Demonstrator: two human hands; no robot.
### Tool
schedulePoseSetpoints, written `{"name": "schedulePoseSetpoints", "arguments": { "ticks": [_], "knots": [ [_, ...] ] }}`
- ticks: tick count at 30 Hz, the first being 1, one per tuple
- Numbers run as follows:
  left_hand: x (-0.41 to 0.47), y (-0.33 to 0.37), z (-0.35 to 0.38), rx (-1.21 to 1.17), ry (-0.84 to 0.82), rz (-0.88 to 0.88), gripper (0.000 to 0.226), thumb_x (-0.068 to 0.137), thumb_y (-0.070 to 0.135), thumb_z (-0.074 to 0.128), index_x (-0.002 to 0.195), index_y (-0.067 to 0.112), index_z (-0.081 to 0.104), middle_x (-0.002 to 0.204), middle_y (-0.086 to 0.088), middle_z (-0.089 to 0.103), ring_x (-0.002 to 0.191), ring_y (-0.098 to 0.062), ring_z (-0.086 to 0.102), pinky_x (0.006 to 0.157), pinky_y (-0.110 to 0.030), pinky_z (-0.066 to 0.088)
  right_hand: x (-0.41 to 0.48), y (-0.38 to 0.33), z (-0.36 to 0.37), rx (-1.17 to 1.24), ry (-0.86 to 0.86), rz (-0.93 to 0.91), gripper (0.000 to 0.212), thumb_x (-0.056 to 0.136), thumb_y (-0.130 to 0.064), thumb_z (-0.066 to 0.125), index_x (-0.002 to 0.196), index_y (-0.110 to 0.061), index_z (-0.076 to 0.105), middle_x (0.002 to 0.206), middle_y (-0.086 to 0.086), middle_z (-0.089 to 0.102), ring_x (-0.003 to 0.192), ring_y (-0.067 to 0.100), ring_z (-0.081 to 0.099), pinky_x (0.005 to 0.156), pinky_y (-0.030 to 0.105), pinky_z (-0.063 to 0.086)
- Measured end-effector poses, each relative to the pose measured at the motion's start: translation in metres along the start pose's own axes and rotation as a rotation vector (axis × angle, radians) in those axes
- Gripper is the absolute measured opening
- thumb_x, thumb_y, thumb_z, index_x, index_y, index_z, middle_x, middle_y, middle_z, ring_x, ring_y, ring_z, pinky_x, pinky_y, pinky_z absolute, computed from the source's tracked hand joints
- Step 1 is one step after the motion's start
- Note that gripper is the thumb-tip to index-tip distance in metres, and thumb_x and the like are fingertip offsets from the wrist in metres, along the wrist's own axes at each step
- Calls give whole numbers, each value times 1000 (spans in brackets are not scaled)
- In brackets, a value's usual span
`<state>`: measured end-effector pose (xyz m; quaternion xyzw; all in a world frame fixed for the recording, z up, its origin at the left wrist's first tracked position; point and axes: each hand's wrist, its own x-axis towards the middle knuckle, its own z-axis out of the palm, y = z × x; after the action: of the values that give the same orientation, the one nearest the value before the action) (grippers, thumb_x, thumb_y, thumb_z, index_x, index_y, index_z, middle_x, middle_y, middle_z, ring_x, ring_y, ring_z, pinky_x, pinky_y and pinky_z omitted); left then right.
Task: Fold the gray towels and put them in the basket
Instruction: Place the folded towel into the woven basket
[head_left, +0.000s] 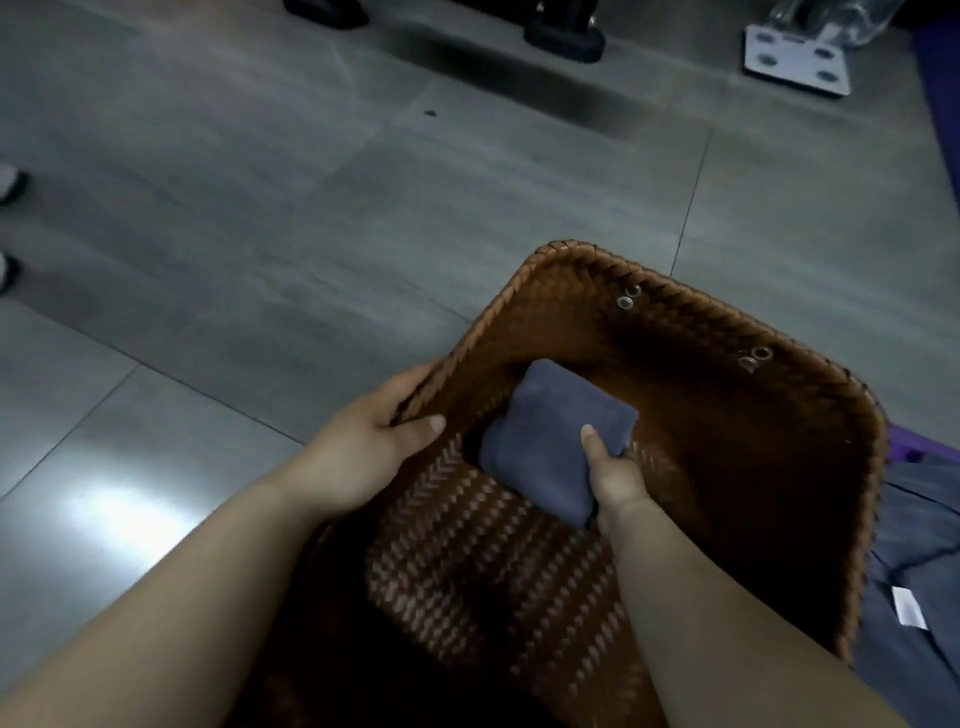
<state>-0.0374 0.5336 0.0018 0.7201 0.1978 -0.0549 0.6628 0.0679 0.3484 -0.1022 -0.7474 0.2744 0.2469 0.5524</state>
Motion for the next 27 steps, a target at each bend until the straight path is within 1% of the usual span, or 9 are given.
{"name": "schedulePoseSetpoints", "arguments": {
  "ticks": [3,6,11,15,16,18,20,23,27],
  "knots": [
    [-8,-1,1,-52,-7,-52,36,89,11,55,122,26,53,111,13,64,99,2,60,90,-12,44,5,-2,5,5,-28,-24,54,92,-36,49,137,-10,36,134,14,50,118,33,51,87,34,43],
    [-13,-1,1,-91,33,-66,43,88,8,55,130,17,50,122,3,62,114,-12,57,102,-27,41,10,7,9,-49,-12,-75,56,91,-31,52,139,-11,31,135,14,49,121,32,49,97,36,41],
    [-13,0,7,-40,134,-55,42,90,2,47,129,18,49,117,4,62,106,-8,58,95,-21,42,5,19,17,-74,59,-146,69,90,-29,53,145,-12,15,143,13,40,129,31,42,108,36,34],
    [-16,-1,8,262,182,29,47,90,10,51,133,27,43,129,10,51,119,-4,45,99,-16,30,-8,6,15,-779,183,-246,87,90,-39,50,146,-17,-13,156,12,-3,143,29,8,115,39,14],
    [-16,-2,6,314,176,34,48,91,13,51,134,29,41,132,10,49,121,-3,43,98,-15,28,-11,2,13,-903,214,-330,88,89,-36,52,146,-18,-12,156,13,-7,144,30,4,116,41,11],
    [-16,-2,4,335,154,29,48,91,15,50,134,32,40,135,11,47,123,-4,42,99,-16,29,-13,3,12,-1030,336,-732,84,80,-26,64,147,-16,14,154,20,12,140,36,20,114,47,16],
    [-18,-1,4,327,147,33,47,91,17,50,134,34,40,136,11,47,122,-4,42,98,-17,29,-19,2,16,-1227,270,-1025,76,78,-33,63,143,-15,29,151,19,23,137,37,29,112,49,11],
    [-18,-2,3,324,153,24,47,92,17,49,134,34,40,135,13,47,119,0,41,95,-13,26,-19,12,21,-1410,-167,-736,83,88,-56,40,146,-25,-11,154,2,-22,142,26,-19,112,50,-14],
    [-16,-5,2,367,136,45,47,91,18,50,134,34,39,137,9,47,125,-6,42,101,-19,30,-5,-1,27,-1486,-257,-598,97,82,-62,46,145,-25,-17,151,2,-30,140,26,-26,113,53,-11]
  ]
}}
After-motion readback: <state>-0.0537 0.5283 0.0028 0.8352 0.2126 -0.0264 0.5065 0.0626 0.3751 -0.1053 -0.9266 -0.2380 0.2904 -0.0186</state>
